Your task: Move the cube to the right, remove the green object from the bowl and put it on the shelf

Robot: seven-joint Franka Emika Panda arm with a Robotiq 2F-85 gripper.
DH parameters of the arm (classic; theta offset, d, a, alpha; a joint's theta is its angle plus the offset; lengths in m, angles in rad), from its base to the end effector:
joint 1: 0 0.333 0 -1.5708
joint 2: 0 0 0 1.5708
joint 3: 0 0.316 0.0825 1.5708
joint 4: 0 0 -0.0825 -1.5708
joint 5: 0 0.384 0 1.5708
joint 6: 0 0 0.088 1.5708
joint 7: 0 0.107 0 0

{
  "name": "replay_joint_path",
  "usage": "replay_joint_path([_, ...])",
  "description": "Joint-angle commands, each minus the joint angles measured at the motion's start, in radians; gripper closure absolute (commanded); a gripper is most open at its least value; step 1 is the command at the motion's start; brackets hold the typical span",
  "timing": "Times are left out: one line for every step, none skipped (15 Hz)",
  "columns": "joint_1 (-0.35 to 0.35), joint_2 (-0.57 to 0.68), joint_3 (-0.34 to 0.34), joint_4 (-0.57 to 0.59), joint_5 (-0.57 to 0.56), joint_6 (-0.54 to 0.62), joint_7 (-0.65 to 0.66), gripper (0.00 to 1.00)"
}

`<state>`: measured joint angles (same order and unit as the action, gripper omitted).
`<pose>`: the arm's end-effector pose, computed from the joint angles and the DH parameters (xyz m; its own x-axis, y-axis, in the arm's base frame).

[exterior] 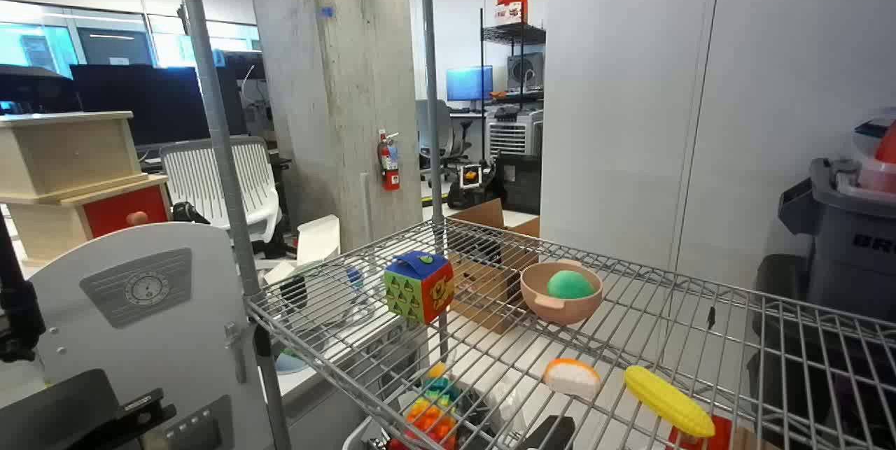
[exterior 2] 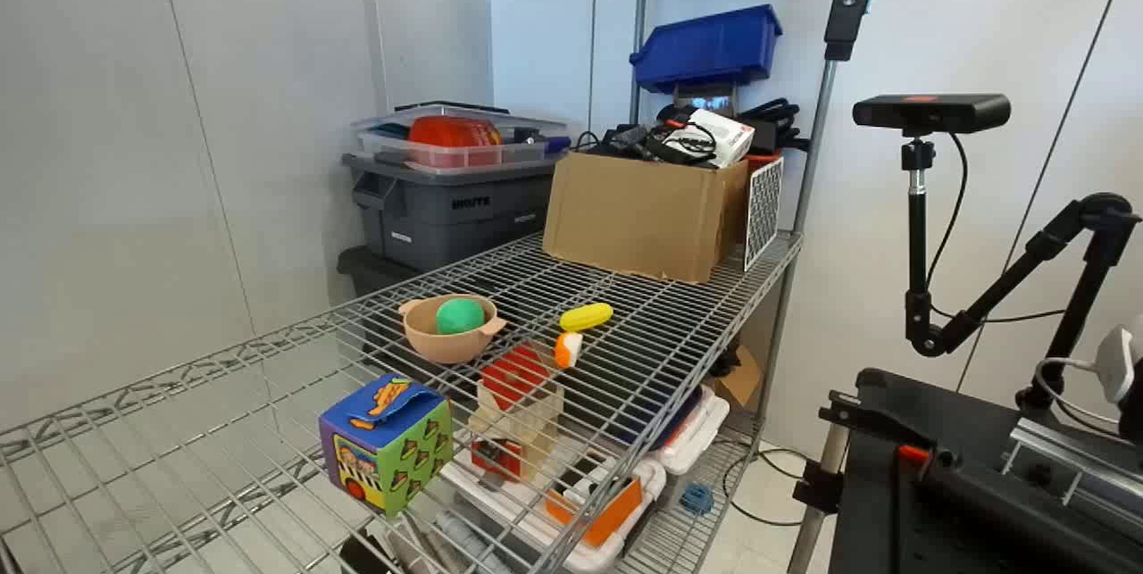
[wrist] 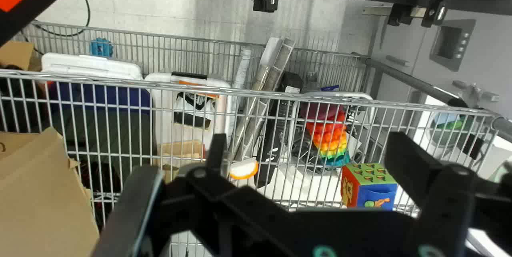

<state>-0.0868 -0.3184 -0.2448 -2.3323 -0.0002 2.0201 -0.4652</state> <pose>0.4256 -0.1510 0.4580 0.9891 0.1440 0.0316 0.1459 -0.9869 -0.0689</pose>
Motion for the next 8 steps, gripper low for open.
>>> replay_joint_path([-0.007, 0.0, 0.007, 0.002, 0.002, -0.002, -0.002, 0.0])
replay_joint_path([-0.007, 0.0, 0.006, 0.003, 0.002, -0.002, -0.002, 0.0])
replay_joint_path([-0.007, -0.001, 0.006, 0.003, 0.002, -0.002, -0.002, 0.0])
replay_joint_path([-0.007, -0.001, 0.006, 0.003, 0.002, -0.002, -0.002, 0.0])
replay_joint_path([-0.007, -0.001, 0.006, 0.003, 0.002, -0.002, -0.002, 0.0])
replay_joint_path([-0.005, 0.002, 0.007, 0.002, 0.005, 0.0, -0.003, 0.0])
replay_joint_path([-0.003, 0.009, 0.013, -0.003, 0.0, 0.009, 0.005, 0.0])
replay_joint_path([0.001, 0.019, 0.023, -0.01, -0.006, 0.019, 0.016, 0.0])
